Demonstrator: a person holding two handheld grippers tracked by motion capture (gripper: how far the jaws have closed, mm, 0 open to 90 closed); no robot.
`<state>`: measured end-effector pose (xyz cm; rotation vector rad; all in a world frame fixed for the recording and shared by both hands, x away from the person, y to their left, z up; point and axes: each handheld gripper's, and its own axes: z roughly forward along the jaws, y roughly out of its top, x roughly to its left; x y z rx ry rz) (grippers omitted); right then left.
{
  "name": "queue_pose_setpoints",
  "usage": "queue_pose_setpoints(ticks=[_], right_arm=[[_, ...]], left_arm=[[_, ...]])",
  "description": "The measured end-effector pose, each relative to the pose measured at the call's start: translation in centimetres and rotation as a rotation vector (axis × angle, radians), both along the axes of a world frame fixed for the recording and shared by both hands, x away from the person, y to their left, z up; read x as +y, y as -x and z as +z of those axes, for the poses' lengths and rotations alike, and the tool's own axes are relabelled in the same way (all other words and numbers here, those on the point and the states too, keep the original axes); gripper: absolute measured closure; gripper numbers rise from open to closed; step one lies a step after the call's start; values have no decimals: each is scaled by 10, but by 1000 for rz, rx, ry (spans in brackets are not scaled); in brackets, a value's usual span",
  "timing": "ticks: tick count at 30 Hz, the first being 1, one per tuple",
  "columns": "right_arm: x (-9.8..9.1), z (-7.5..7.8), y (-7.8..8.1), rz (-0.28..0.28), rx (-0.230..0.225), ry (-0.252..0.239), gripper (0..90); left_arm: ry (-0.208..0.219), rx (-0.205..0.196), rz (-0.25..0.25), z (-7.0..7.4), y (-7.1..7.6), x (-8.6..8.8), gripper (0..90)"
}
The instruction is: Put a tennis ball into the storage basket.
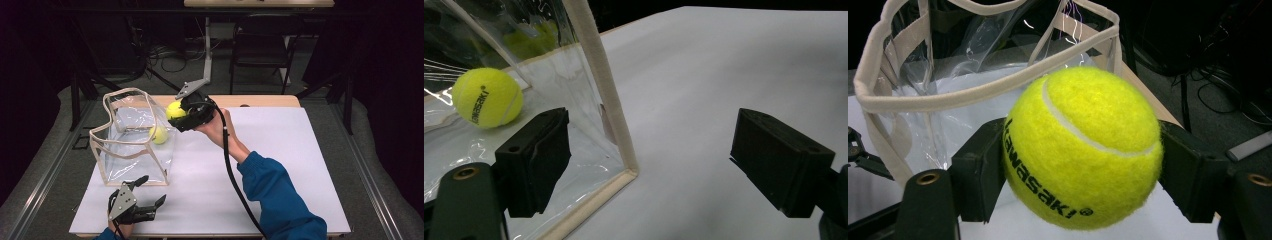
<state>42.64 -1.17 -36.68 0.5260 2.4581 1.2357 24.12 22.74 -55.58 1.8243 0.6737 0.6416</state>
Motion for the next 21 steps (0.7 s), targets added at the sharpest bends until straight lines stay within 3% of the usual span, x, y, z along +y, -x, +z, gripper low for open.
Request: queue_pose_setpoints(ticks=[21], right_arm=[[10, 11, 1, 14, -26, -28, 264]], left_arm=[[6, -1, 1, 0, 0, 0, 159]])
